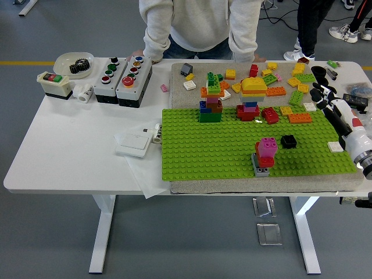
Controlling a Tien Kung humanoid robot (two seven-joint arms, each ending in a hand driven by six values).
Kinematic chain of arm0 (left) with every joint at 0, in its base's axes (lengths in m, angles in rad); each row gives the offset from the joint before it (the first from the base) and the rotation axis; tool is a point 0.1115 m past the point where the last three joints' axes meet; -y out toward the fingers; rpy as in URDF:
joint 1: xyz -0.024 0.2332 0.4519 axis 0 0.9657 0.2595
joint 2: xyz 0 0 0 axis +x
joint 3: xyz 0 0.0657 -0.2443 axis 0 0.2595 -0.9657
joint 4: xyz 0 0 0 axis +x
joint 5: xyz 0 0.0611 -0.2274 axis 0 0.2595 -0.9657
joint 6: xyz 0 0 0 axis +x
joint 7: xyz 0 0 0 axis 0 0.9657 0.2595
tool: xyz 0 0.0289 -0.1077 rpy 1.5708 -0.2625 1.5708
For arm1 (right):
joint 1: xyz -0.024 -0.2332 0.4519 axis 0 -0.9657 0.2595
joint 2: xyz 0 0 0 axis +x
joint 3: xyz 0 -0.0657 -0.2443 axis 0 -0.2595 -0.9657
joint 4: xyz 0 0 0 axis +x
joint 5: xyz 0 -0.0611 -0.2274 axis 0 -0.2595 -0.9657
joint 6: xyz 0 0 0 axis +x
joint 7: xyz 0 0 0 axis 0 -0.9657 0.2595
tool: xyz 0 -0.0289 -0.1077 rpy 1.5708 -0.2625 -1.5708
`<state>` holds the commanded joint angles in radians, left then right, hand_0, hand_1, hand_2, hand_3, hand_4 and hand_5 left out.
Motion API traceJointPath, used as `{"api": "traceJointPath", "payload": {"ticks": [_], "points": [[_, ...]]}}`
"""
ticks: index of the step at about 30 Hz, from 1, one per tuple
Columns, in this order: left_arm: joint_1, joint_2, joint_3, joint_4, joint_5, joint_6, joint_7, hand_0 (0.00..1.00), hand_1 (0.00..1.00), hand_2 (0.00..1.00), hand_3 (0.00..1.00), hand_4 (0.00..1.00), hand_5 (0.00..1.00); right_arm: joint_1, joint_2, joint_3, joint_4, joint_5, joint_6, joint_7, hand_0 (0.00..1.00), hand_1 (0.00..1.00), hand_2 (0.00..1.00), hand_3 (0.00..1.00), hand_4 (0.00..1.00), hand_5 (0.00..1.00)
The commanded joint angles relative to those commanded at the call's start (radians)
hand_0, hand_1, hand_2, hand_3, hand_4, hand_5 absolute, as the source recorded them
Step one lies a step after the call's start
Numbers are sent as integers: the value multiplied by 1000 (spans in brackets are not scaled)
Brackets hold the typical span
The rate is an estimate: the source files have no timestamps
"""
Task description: Pick up the brick,pile it on top of brick,press brick,pick up the brick,pile it on top of brick,press brick
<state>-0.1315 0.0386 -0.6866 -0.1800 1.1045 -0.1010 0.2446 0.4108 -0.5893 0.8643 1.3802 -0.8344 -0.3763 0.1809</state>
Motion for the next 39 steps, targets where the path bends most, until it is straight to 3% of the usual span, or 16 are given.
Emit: {"api": "traceJointPath", "payload": {"ticks": [1,2,7,8,13,14,19,20,22,31,32,37,38,39], "points": [[0,0,0,0,-1,0,0,792,703,591,533,523,509,0,0,1,1,32,3,17,986,902,958,998,998,878],[0,0,0,0,-1,0,0,793,705,592,533,523,508,0,0,1,1,48,4,22,800,777,864,976,998,773],[0,1,4,0,-5,-1,-1,793,705,592,533,523,508,0,-1,11,6,179,-21,82,800,777,864,976,998,773],[0,1,5,0,-7,-1,-1,791,705,592,533,524,508,0,-1,13,7,209,-26,88,437,578,685,799,998,605],[0,1,10,0,-12,-1,-3,791,705,592,533,524,508,-2,-2,39,6,395,-65,130,437,578,685,799,998,605],[0,1,11,0,-14,-1,-3,793,706,593,533,523,508,-3,-2,44,5,434,-70,137,209,371,423,454,851,438],[0,1,16,0,-19,-1,-4,793,706,593,533,523,508,-2,-3,67,-3,649,-105,161,209,371,423,454,851,438],[0,1,17,0,-20,-1,-4,792,706,592,533,523,508,-2,-3,71,-5,688,-111,165,154,291,356,393,828,475],[-1,1,21,0,-22,-2,-5,792,706,592,533,523,508,-1,-3,77,-7,772,-119,174,154,291,356,393,828,475],[-4,2,23,0,-28,-2,-5,792,705,592,533,523,508,0,-3,85,-17,1120,-97,203,133,262,336,401,813,481],[-4,1,23,0,-29,-1,-5,791,705,592,534,523,508,0,-3,85,-18,1123,-93,201,224,390,461,467,868,474],[-5,1,27,0,-35,-1,-6,791,705,592,534,523,508,2,-1,82,-21,1118,-68,188,224,390,461,467,868,474],[-5,1,27,0,-35,-1,-6,794,706,592,533,523,509,2,0,82,-21,1118,-67,187,371,516,571,519,926,535],[-5,1,28,0,-36,-1,-6,794,706,592,533,523,509,2,0,80,-21,1118,-64,185,371,516,571,519,926,535]]}}
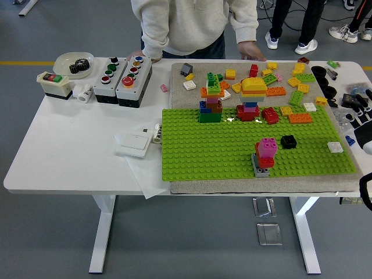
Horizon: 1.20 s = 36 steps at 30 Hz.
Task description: Pick up the brick,pile it on top of brick,press brick,pick up the brick,pile it on top of brick,press brick
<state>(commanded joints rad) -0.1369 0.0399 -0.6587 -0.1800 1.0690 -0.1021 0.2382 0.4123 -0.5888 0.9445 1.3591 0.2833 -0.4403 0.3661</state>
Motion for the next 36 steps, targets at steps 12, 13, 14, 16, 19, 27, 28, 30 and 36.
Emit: {"api": "traceJointPath", "payload": {"ticks": [12,13,14,16,19,27,28,30,36], "points": [[-2,-1,0,0,1,1,-1,792,706,592,534,523,508,0,-1,-4,-4,-17,22,-22,554,614,703,626,956,555],[-2,-1,0,0,1,1,-1,792,706,592,534,523,508,0,-1,-4,-4,-21,25,-25,554,614,703,626,956,555],[-2,-1,0,0,1,1,-1,792,706,592,534,523,508,0,-1,-4,-4,-22,26,-26,554,614,703,626,956,555],[-2,-1,0,0,1,1,-1,792,706,592,534,523,508,0,-1,-6,-4,-25,29,-31,554,614,703,626,956,555],[-2,-1,0,0,0,1,-1,791,708,592,533,523,509,1,0,-7,-5,-25,31,-35,585,630,723,661,973,577],[-3,0,-5,0,4,1,1,790,707,592,533,523,508,4,0,-8,-5,-24,26,-41,587,631,725,668,977,585],[-3,0,-5,0,4,1,1,790,707,592,533,523,508,4,0,-8,-5,-24,24,-41,587,631,725,668,977,585],[-3,0,-6,0,4,1,1,790,706,592,533,523,509,5,0,-8,-5,-23,23,-42,591,634,726,675,985,597],[-7,0,-7,0,3,2,1,791,705,592,533,523,509,7,1,-7,-5,-23,18,-42,590,633,725,674,982,603]]}}
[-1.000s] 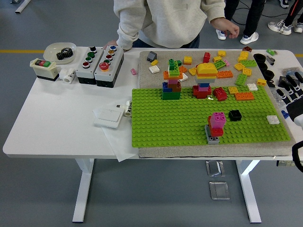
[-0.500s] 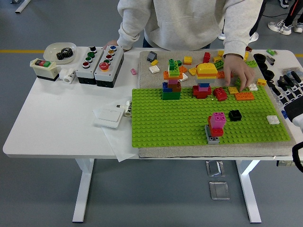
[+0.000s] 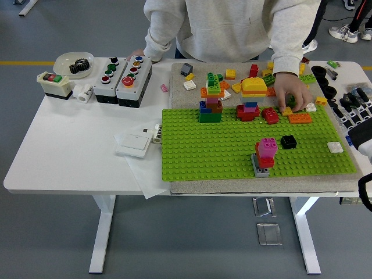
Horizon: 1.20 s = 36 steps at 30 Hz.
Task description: Pick up the brick,pile it on top of brick,press brick,pick up the brick,pile it on top of brick,press brick
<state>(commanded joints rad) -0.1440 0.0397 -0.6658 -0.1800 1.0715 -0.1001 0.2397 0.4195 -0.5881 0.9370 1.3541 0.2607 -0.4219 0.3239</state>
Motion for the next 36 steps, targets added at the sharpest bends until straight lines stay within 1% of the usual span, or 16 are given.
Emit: {"api": "traceJointPath", "payload": {"ticks": [9,36], "points": [[-4,0,-10,0,6,0,1,790,703,592,533,523,509,3,-1,2,0,2,-5,1,589,632,724,669,981,607],[6,1,-22,0,36,-3,7,788,701,592,533,522,509,-8,0,-11,3,-4,-14,4,582,625,722,656,965,604]]}}
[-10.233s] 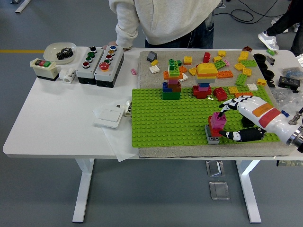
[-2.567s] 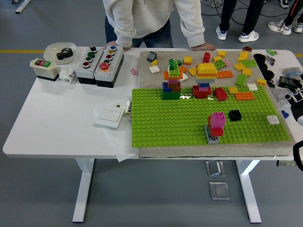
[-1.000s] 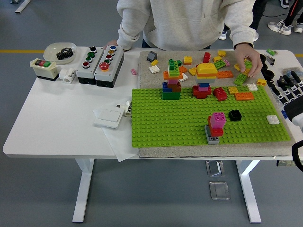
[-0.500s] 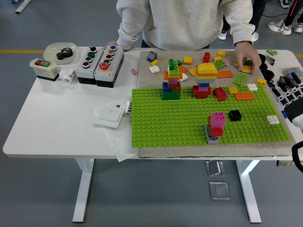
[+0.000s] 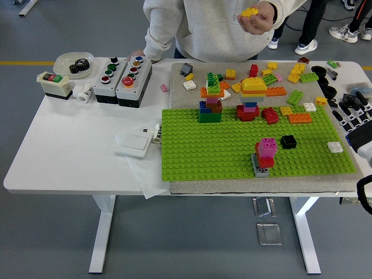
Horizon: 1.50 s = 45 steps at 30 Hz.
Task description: Pick up the brick,pile it on top of brick,press brick,pick up the brick,pile it on top of brick,press brick
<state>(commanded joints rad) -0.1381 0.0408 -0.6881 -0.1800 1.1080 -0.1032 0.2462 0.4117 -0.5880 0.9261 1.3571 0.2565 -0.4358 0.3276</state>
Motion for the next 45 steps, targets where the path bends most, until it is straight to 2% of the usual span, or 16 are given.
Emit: {"api": "traceJointPath", "payload": {"ticks": [22,45], "points": [[-6,5,1,0,-6,-3,1,788,696,591,533,523,509,-1,2,7,3,-2,1,-4,572,617,721,647,953,596],[-12,5,-7,0,-8,0,2,791,697,592,533,523,508,16,-3,10,26,-79,0,-17,566,615,726,647,946,594]]}}
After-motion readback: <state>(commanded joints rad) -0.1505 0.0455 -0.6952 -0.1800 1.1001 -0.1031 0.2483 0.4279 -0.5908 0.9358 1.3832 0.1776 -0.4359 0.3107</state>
